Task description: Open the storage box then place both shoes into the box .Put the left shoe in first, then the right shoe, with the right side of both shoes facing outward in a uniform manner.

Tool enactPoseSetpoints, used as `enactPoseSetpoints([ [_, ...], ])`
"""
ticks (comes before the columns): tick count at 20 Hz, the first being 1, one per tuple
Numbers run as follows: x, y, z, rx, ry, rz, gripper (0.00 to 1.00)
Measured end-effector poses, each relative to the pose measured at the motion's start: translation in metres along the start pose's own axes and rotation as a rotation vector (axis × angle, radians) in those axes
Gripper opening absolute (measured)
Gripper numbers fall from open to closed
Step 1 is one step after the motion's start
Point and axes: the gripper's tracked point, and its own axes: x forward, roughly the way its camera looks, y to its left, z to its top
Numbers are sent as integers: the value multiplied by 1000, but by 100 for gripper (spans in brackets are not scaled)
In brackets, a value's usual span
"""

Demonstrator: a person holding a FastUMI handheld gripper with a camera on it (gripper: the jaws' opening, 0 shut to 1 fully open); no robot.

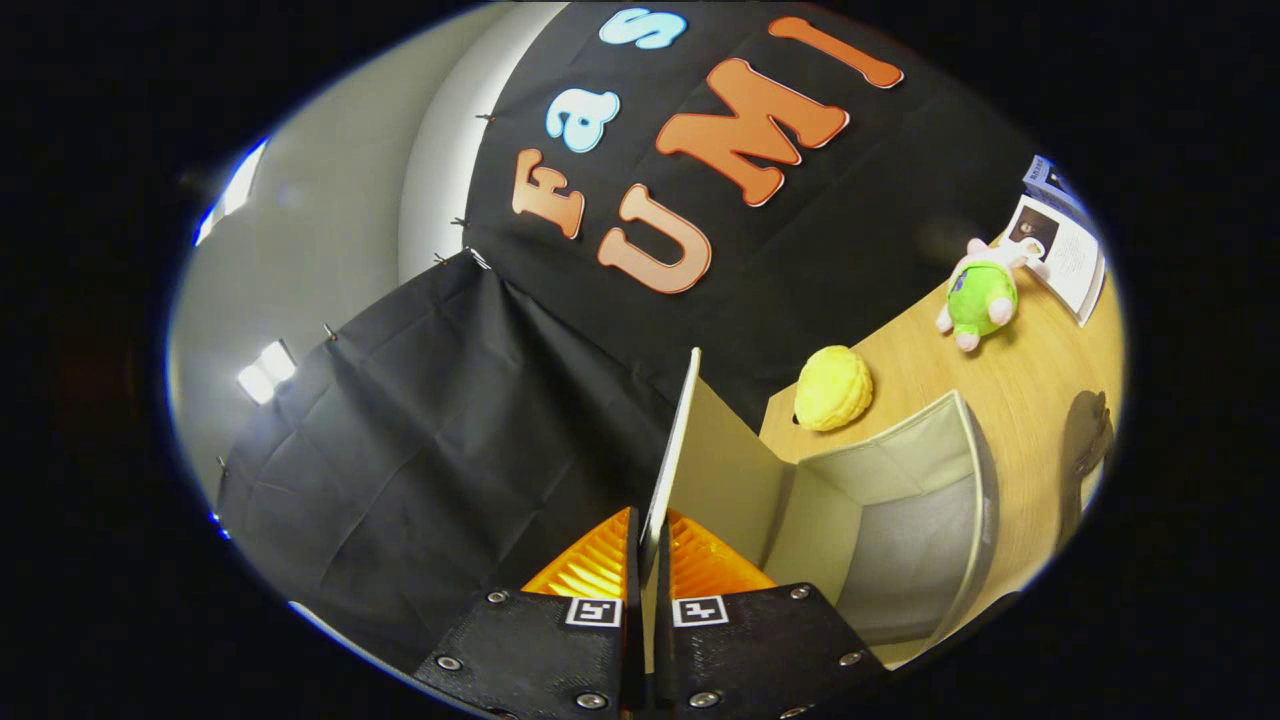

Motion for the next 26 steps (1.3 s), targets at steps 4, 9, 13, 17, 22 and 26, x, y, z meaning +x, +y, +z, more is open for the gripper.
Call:
enactPoseSetpoints([
  [4, 28, 22, -13, -35, 27, 1, 4],
  [9, 59, 40, -38, -108, 59, -3, 6],
  [13, 78, 47, -59, -239, 84, -11, 16],
  [17, 84, 41, -76, -402, 105, -63, 73],
  [22, 68, 29, -62, -494, 44, -116, 98],
  [26, 48, 17, -42, -538, -8, -149, 98],
])
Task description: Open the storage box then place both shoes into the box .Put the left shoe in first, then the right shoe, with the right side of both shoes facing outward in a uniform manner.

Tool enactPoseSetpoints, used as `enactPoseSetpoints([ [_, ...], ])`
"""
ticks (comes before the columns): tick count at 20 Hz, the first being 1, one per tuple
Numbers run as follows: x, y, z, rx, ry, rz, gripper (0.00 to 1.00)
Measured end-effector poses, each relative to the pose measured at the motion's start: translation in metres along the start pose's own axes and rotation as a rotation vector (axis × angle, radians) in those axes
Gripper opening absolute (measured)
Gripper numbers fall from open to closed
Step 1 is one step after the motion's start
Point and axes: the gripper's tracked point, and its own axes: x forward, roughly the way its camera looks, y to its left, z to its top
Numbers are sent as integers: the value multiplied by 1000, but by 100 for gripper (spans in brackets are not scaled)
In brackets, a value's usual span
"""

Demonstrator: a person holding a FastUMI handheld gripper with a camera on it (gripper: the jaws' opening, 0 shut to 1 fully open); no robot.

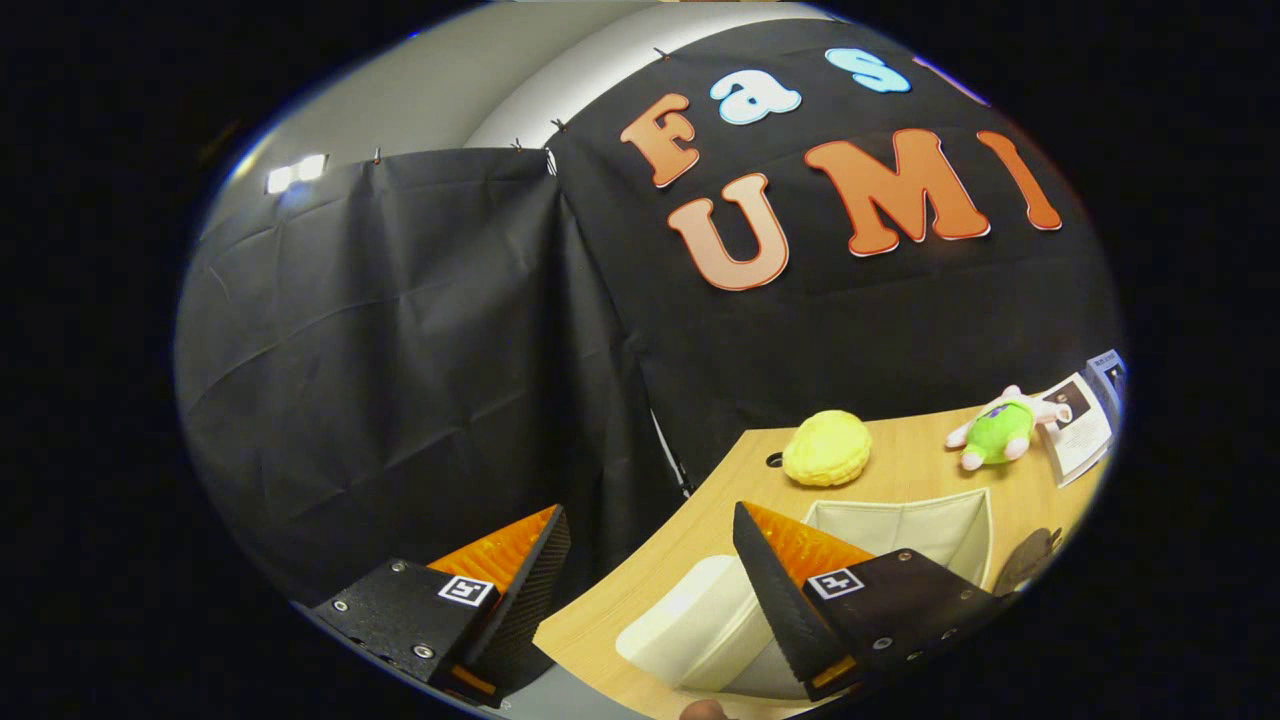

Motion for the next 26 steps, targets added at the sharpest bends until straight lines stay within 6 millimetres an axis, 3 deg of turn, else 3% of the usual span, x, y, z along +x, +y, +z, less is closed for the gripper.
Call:
enactPoseSetpoints([
  [2, -11, -17, -1, -13, -8, -21, 98],
  [6, -40, -72, 1, -74, -35, -131, 98],
  [13, -115, -197, -6, -196, -90, -439, 98],
  [20, -167, -273, -52, -230, -40, -606, 98],
  [26, -184, -319, -101, -165, 17, -681, 99],
])
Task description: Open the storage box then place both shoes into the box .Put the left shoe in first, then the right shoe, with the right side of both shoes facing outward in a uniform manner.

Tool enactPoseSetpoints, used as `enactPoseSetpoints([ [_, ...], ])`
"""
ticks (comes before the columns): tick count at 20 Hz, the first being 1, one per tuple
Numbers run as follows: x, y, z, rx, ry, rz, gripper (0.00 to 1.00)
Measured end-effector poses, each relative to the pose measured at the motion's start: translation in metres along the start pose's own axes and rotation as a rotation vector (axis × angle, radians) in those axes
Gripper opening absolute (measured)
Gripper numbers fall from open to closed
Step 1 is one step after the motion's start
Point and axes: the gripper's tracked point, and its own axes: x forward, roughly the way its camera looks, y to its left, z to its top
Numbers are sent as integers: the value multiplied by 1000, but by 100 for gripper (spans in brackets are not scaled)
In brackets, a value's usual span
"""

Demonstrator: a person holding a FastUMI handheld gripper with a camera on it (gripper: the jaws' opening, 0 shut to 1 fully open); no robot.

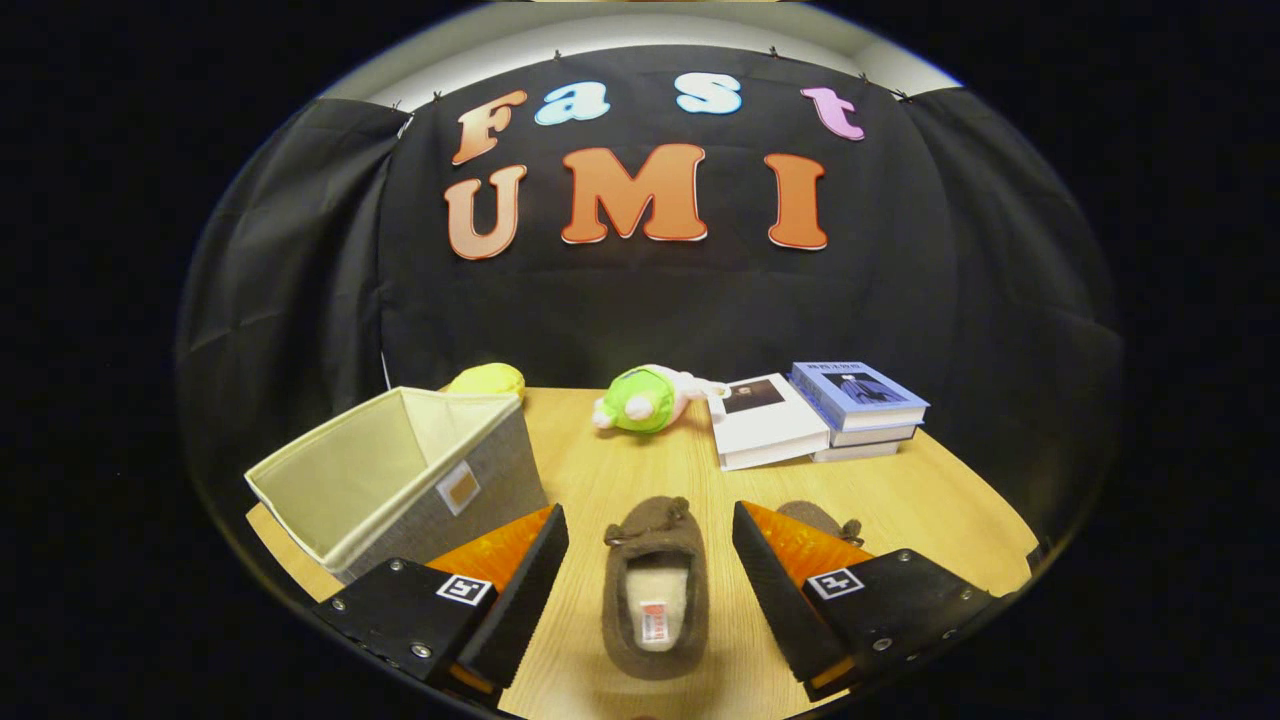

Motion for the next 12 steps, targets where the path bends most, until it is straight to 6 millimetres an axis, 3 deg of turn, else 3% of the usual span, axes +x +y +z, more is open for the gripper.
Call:
enactPoseSetpoints([
  [6, 14, -16, -40, -29, 89, -29, 92],
  [12, 30, -18, -72, -28, 197, -39, 71],
])
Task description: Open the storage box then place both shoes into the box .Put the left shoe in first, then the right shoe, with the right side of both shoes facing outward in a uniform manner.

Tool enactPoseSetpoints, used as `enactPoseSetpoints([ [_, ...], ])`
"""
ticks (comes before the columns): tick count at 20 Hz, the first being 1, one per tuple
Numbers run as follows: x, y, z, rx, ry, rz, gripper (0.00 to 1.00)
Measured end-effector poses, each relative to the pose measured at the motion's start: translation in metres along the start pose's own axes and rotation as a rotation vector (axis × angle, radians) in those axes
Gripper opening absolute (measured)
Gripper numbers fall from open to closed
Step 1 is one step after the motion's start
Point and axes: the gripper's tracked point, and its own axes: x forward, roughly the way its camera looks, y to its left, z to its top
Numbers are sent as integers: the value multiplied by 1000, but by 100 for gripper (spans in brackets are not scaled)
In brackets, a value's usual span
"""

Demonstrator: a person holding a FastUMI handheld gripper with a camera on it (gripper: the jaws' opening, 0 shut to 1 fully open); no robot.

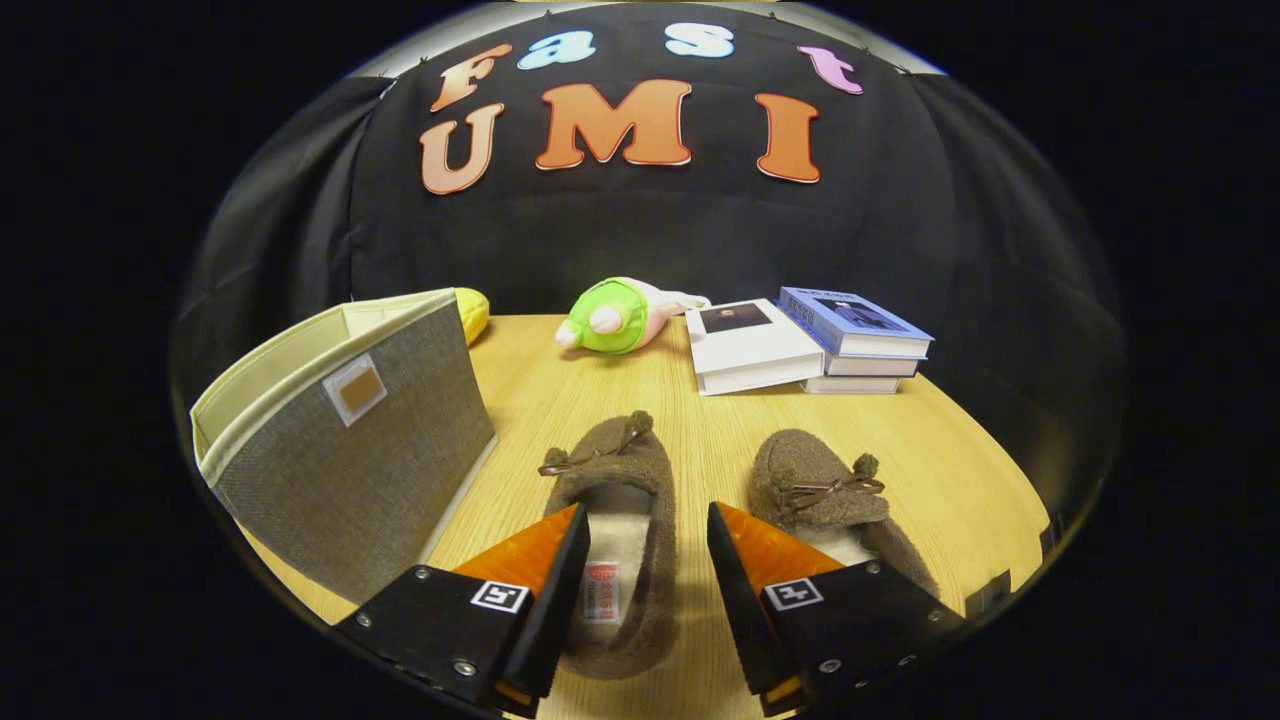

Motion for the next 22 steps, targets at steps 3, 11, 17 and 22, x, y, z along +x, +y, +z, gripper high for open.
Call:
enactPoseSetpoints([
  [3, 13, 1, -4, 27, 56, -12, 67],
  [11, 28, -2, -23, 70, 178, -19, 54],
  [17, 30, -1, -21, 12, 159, -45, 22],
  [22, 27, 1, -16, 165, 142, -42, 2],
])
